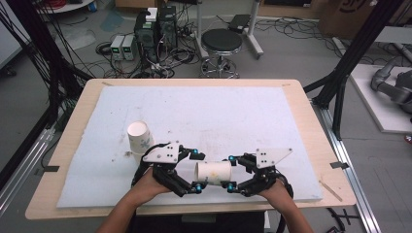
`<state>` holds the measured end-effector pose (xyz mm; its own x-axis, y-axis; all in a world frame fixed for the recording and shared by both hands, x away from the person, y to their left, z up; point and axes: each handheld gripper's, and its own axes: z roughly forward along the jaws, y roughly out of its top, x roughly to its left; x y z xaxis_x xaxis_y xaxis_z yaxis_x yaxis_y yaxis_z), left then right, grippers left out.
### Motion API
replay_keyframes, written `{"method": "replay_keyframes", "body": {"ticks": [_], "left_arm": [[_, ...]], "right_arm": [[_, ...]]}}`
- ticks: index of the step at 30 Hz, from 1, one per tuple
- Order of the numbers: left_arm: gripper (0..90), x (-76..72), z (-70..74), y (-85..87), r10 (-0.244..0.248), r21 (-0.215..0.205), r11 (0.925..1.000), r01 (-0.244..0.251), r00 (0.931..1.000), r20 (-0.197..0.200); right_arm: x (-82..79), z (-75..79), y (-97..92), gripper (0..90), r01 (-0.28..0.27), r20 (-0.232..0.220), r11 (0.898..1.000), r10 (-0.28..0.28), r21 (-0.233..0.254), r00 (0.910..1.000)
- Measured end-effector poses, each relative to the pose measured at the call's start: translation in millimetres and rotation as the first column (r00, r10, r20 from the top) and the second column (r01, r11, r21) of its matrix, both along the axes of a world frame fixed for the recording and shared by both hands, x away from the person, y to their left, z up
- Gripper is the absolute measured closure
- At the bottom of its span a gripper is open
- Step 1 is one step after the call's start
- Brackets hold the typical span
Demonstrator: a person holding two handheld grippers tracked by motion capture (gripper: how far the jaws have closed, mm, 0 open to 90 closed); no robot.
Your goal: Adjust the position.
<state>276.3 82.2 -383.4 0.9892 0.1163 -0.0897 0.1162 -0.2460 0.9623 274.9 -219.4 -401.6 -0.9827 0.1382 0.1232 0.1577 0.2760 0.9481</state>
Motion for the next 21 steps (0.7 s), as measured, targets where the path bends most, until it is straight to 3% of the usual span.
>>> {"method": "replay_keyframes", "body": {"ticks": [3, 6, 11, 17, 21], "left_arm": [[14.7, -0.4, 1.8, 0.0, 0.01, 0.038, 0.9992, -0.01, 0.9999, 0.009], [14.7, -0.9, 4.3, -2.1, 0.02, 0.086, 0.996, -0.022, 0.9994, 0.029], [14.9, 0.3, 8.0, -4.2, 0.015, 0.12, 0.9926, -0.02, 0.999, 0.042], [14.9, 2.4, 10.8, -7.6, 0.004, 0.162, 0.9867, -0.012, 0.9987, 0.052], [14.9, 3.4, 10.8, -10.5, -0.001, 0.197, 0.9803, -0.012, 0.9981, 0.062]], "right_arm": [[1.2, 6.5, -0.7, 32.6, 0.013, 0.0, 0.997, -0.013, -0.07, 0.9999], [2.6, 14.7, 0.5, 31.9, 0.029, 0.02, 0.988, -0.026, -0.151, 0.9995], [5.2, 28.8, 4.5, 31.7, 0.04, 0.046, 0.962, -0.029, -0.269, 0.9985], [8.4, 42.5, 9.8, 31.4, 0.035, 0.067, 0.935, -0.012, -0.352, 0.9977], [9.6, 50.4, 14.6, 31.4, 0.03, 0.078, 0.912, 0.002, -0.41, 0.997]]}}
